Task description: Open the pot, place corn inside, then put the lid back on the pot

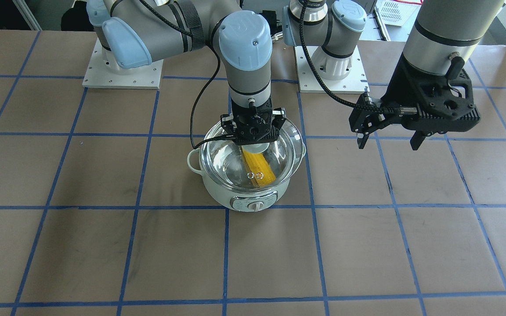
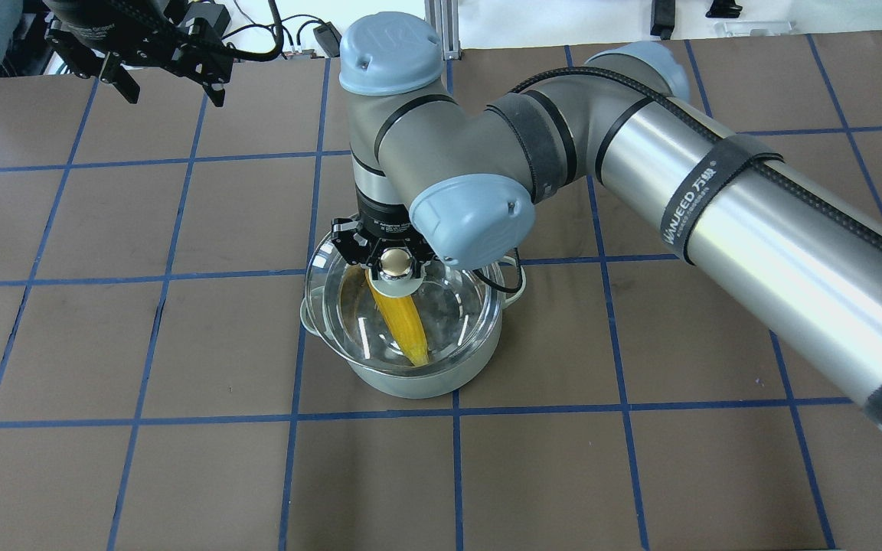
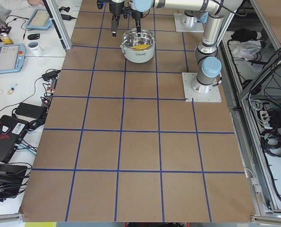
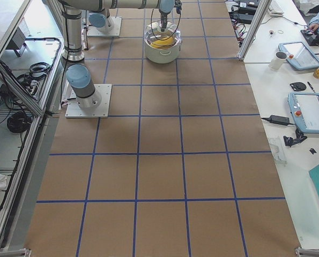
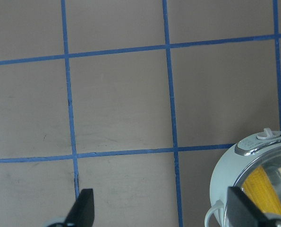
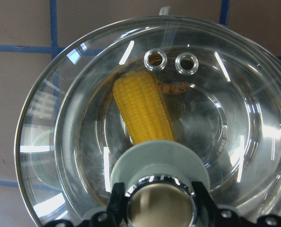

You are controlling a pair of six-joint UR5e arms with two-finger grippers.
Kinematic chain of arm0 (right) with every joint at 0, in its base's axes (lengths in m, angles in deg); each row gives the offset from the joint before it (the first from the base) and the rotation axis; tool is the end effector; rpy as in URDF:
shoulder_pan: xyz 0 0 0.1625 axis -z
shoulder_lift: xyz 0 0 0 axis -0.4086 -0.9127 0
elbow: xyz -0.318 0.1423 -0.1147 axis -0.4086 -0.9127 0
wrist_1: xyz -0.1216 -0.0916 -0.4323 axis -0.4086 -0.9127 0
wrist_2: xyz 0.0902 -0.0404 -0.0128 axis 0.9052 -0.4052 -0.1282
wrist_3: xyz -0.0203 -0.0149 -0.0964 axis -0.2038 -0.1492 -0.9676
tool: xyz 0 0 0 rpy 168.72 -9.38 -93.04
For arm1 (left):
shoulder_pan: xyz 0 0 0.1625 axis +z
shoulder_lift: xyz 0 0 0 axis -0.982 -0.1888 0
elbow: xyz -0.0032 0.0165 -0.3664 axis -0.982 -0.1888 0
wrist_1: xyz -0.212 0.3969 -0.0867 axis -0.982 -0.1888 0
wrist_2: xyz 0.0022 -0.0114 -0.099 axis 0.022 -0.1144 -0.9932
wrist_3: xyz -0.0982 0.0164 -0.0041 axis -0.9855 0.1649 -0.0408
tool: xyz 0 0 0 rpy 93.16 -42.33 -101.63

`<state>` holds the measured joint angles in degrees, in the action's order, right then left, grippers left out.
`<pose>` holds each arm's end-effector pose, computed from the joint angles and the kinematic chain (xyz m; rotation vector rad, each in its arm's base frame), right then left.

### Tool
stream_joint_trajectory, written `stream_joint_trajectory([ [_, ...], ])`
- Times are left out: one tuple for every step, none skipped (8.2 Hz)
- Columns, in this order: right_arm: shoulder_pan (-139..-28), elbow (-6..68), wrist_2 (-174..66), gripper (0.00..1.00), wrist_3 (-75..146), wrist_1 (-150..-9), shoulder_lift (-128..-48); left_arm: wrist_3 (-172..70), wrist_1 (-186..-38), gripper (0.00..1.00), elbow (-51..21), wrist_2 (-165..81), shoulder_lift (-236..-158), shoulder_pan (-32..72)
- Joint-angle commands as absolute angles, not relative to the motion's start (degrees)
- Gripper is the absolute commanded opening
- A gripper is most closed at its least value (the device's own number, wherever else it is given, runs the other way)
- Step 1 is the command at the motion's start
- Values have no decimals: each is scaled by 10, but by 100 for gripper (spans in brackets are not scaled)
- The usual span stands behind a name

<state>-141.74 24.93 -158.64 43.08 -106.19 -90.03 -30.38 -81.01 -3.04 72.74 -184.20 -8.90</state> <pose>0.4259 -0.4938 0.2949 -0.0990 3.0108 0.1310 -0.1070 -0.5982 0.4748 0.0937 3.0660 -0.2198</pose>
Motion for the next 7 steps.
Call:
stream_joint_trajectory([
  [-1413,252,-1589,0,424,-1060,-900,-304,-812,100,-32,727,-1841,-90],
  [-1413,259,-1590,0,424,-1061,-901,-304,-811,100,-38,725,-1841,-90],
  [-1413,262,-1596,0,424,-1061,-901,-304,-810,100,-42,720,-1841,-90],
  [-1412,264,-1596,0,424,-1061,-901,-304,-808,100,-42,720,-1841,-90],
  [-1412,264,-1597,0,424,-1062,-901,-304,-810,100,-45,721,-1841,-90],
  [-1411,265,-1596,0,424,-1063,-900,-304,-807,100,-51,722,-1841,-90],
  [-1411,265,-1596,0,424,-1067,-900,-304,-805,100,-53,722,-1841,-90],
])
